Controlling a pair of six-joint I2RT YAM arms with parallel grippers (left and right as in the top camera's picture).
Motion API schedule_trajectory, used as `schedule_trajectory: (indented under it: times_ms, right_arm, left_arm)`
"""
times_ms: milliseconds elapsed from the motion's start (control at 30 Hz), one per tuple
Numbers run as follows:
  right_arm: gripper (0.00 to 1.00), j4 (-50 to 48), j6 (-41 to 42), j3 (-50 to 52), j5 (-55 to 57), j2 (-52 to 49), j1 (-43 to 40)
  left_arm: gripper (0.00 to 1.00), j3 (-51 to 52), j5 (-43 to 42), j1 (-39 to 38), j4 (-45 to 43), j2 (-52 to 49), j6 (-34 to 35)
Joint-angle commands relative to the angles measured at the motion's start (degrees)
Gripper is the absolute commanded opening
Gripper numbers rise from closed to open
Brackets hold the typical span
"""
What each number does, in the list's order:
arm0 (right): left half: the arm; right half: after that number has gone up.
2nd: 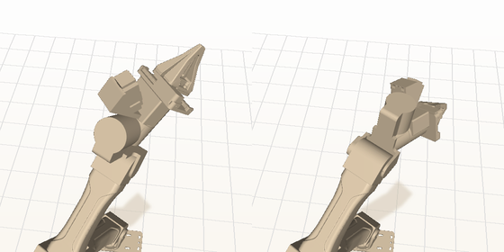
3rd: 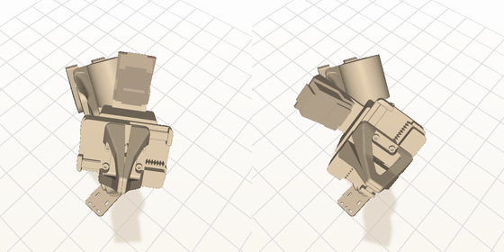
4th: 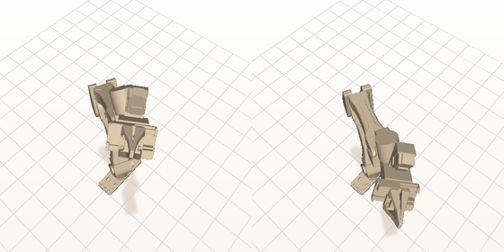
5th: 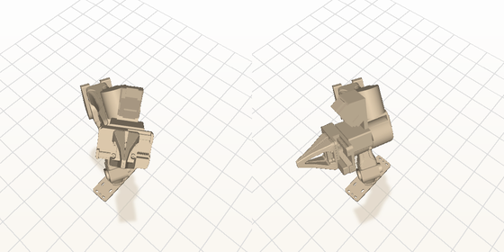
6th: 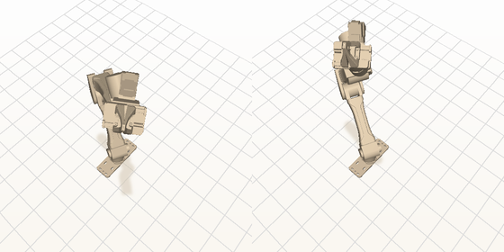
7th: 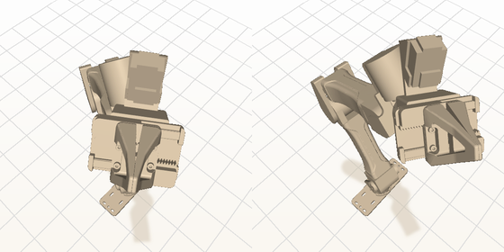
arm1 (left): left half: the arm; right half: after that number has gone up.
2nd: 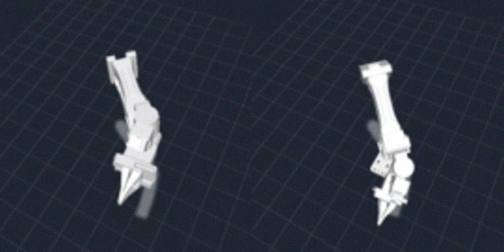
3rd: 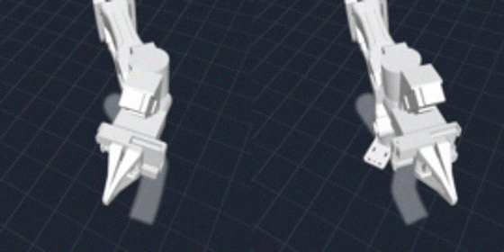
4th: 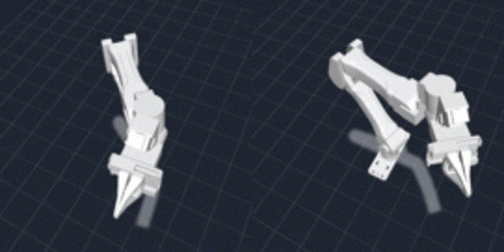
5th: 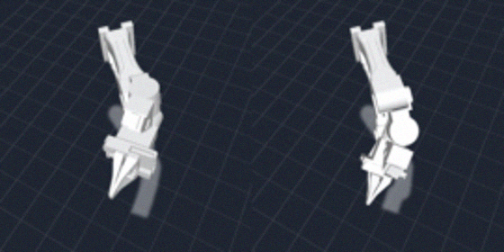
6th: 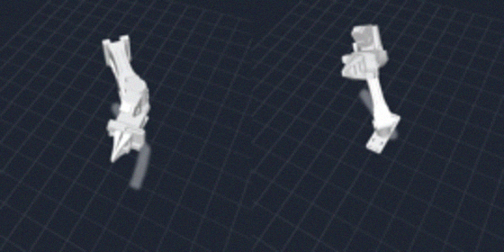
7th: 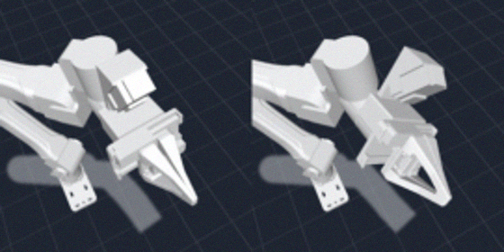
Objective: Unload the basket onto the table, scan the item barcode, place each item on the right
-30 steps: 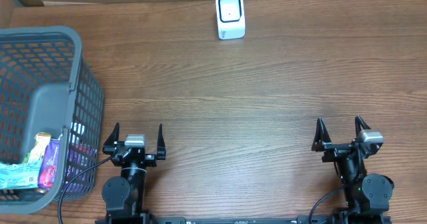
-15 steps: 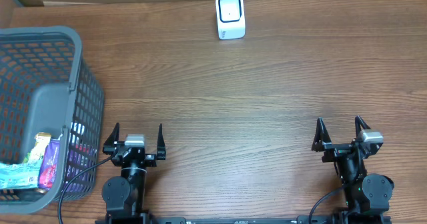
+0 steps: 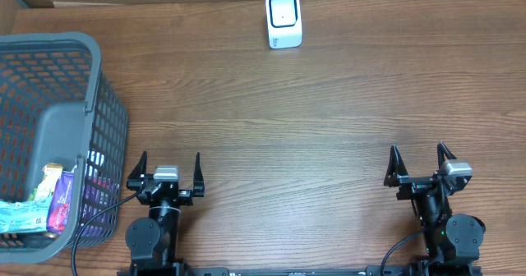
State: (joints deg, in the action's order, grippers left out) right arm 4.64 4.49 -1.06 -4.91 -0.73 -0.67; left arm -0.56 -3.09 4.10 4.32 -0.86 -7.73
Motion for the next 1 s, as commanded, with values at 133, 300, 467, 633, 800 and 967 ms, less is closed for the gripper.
schedule_trajectory:
  times_ms: [133,300,467,633,800,967]
  right_arm:
    - [1.0,-0.26,-0.04,0.61,0.59,0.57,0.33]
    - [1.0,-0.26,-0.04,0.61,0.59,0.57,0.33]
    - [1.0,-0.26,-0.04,0.61,0.59,0.57,0.33]
    - [1.0,-0.28,-0.04,0.61,0.57,0.57,0.33]
    - [1.0,-0.28,0.02,0.61,0.22,0.57,0.33]
    - [1.0,0.98,-0.07,-0.7,-0.31,0.57,0.22]
  left_arm:
    - [0.99,0.28,0.74,-0.35,0.02,0.5,-0.85]
    - [1.0,0.28,0.74,-0.35,0.02,0.5,-0.85]
    - [1.0,0.28,0.74,-0.35,0.02,0.5,-0.85]
    - [1.0,0.28,0.74,-0.33,-0.35,0.5,-1.88]
    - [1.0,0.28,0.09,-0.35,-0.42,0.5,-1.92]
    - [1.0,-0.37,-10.93,-0.33,-8.33,0.5,-0.7]
